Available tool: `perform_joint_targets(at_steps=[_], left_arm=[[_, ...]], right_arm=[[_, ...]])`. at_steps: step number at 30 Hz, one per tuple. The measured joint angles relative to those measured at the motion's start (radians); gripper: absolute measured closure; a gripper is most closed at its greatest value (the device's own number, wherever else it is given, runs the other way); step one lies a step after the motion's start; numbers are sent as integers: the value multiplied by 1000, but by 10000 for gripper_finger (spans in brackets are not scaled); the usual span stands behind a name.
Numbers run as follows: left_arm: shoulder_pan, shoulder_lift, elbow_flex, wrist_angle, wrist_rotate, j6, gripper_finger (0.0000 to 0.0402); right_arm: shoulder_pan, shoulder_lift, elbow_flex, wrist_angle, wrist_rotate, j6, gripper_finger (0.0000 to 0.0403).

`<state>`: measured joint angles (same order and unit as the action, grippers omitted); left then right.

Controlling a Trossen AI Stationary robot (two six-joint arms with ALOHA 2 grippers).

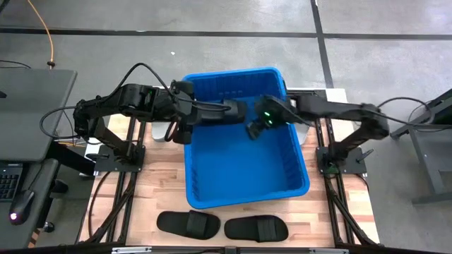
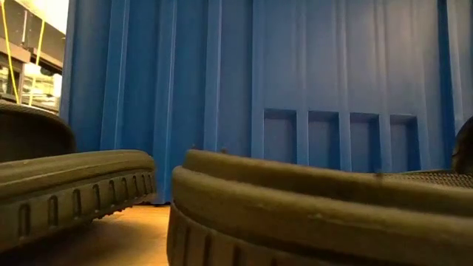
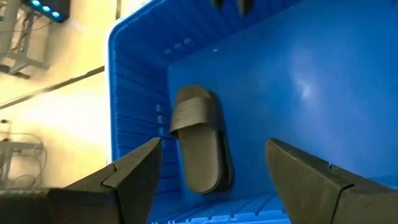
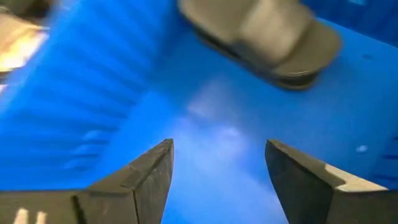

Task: Pick and place slides into bin
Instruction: Put the black slipper into the bin

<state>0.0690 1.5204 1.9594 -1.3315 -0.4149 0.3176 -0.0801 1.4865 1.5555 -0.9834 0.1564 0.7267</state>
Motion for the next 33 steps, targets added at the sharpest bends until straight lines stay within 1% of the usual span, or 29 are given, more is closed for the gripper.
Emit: perform_joint_targets(at_steps=[3,6,10,14,15,16,19,21,24,25,27,30,33], left_arm=[[0,0,0,9,27,8,126],[0,0,0,49,88,25,126],[-27,1,0,139,212,13,126],[-87,7,0,256,354,3,126],[-103,7,0,293,392,3,126],[-123,13,2,329,410,-4,126],[-197,26,0,399,416,-46,126],[-248,38,1,481,414,-81,126],[-324,55,1,619,372,-180,126],[-351,70,2,689,365,-197,126],[-407,93,-12,800,315,-214,126],[-466,122,-98,991,226,-250,126],[-486,124,-232,1013,167,-351,126]], right_arm=[[95,-75,1,8,27,51,162],[196,-130,1,9,43,116,162],[351,-178,1,-9,45,205,162],[525,-186,1,-13,31,299,162],[573,-184,1,-11,39,314,162],[621,-180,1,1,59,321,163],[771,-170,1,93,161,322,164],[864,-164,1,177,284,307,164],[992,-145,1,284,478,278,164],[1024,-135,1,303,531,268,164],[1078,-114,1,315,624,270,164],[1134,-78,0,293,703,316,164],[1172,-49,-1,258,747,413,164]])
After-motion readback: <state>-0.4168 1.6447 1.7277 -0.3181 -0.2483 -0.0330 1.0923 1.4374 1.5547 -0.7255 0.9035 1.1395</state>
